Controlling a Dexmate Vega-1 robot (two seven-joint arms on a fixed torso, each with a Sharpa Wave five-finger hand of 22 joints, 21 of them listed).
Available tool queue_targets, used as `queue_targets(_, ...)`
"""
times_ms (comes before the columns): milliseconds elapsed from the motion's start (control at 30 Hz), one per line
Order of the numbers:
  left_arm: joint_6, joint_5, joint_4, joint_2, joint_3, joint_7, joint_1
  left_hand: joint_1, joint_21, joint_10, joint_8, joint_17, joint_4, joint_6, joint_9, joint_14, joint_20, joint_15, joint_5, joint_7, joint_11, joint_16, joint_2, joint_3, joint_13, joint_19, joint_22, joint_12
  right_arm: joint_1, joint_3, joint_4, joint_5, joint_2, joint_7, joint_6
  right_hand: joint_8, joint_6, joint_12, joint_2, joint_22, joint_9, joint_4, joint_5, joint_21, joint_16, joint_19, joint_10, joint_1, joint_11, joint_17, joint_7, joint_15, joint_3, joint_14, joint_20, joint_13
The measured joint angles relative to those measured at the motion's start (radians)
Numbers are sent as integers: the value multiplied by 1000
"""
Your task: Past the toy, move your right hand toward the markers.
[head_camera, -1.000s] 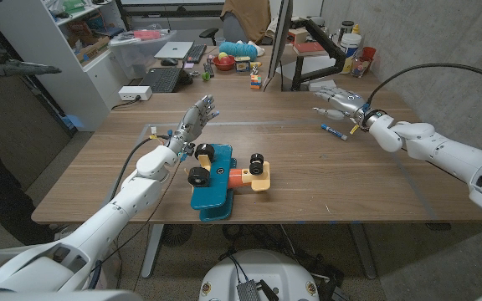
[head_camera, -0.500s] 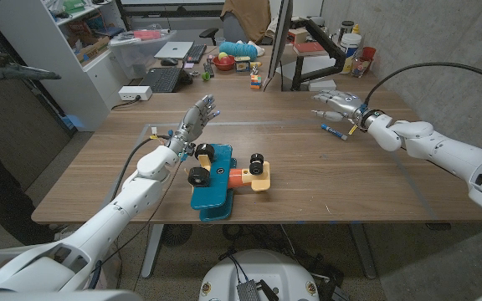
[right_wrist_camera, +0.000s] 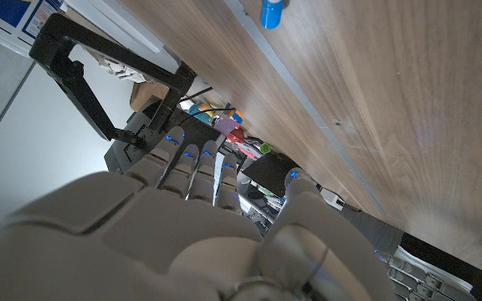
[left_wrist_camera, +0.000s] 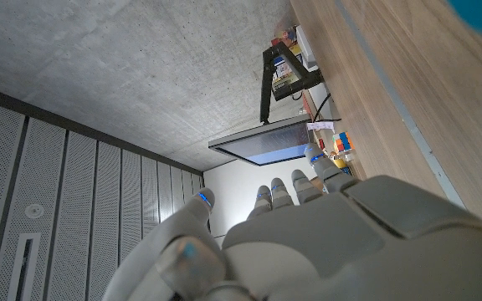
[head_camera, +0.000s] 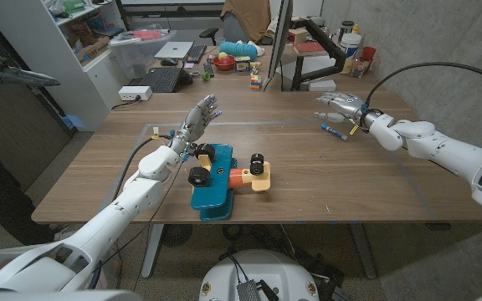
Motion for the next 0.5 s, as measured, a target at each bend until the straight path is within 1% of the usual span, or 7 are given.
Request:
queue_targets(133, -1, 3, 0, -1, 2, -3, -2, 0, -4, 0, 0, 0, 0, 0, 0, 0, 0, 0, 0, 0, 0, 0, 0, 0, 0, 0, 0, 0, -3, 4, 0, 6, -2, 14, -8, 0, 0, 0, -3, 0, 0, -2, 0, 4, 0, 18, 5, -3, 5, 0, 0, 2, -2, 24, 11, 0)
queue_targets(267, -2, 4, -2, -1, 3, -5, -3, 0, -4, 0, 0, 0, 0, 0, 0, 0, 0, 0, 0, 0, 0, 0, 0, 0, 0, 0, 0, 0, -5, 7, 0, 11, -4, 27, -17, 0, 4, 7, -3, 0, 0, 2, 0, 12, 7, 50, 31, -3, 9, 0, 4, 0, -7, 61, 22, 0)
queue_targets(367, -3, 4, -3, -1, 4, -5, -3, 0, -4, 0, 0, 0, 0, 0, 0, 0, 0, 0, 0, 0, 0, 0, 0, 0, 0, 0, 0, 0, -9, 9, -6, 14, -8, 38, -24, 0, 12, 16, -5, 1, 0, 2, 0, 18, 7, 78, 61, -5, 8, 2, 11, -2, -7, 103, 31, 0)
queue_targets(433, -3, 4, -5, -1, 4, -6, -3, 0, -4, 0, 0, 0, 0, 0, 0, 0, 0, 0, 0, 0, 0, 0, 0, 0, 0, 0, 0, 0, -12, 12, -14, 15, -11, 43, -28, 0, 18, 20, -7, 3, 0, 2, 0, 19, 7, 91, 78, -7, 9, 2, 10, -2, -7, 119, 37, 0)
queue_targets(467, -3, 4, -5, -1, 4, -6, -3, 0, -4, 0, 0, 0, 0, 0, 0, 0, 0, 0, 0, 0, 0, 0, 0, 0, 0, 0, 0, 0, -13, 12, -16, 15, -12, 47, -30, 4, 21, 20, -7, 3, 0, 2, 0, 19, 12, 98, 83, -7, 11, 2, 7, -3, -7, 127, 37, 0)
queue_targets(500, -3, 4, -6, -1, 4, -6, -3, 0, -4, 0, 0, 0, 0, 0, 0, 0, 0, 0, 0, 0, 0, 0, 0, 0, 0, 0, 0, 0, -13, 12, -16, 15, -12, 48, -31, 6, 24, 23, -7, 3, 0, 2, 0, 19, 15, 105, 88, -7, 9, 2, 10, -6, -7, 131, 38, 0)
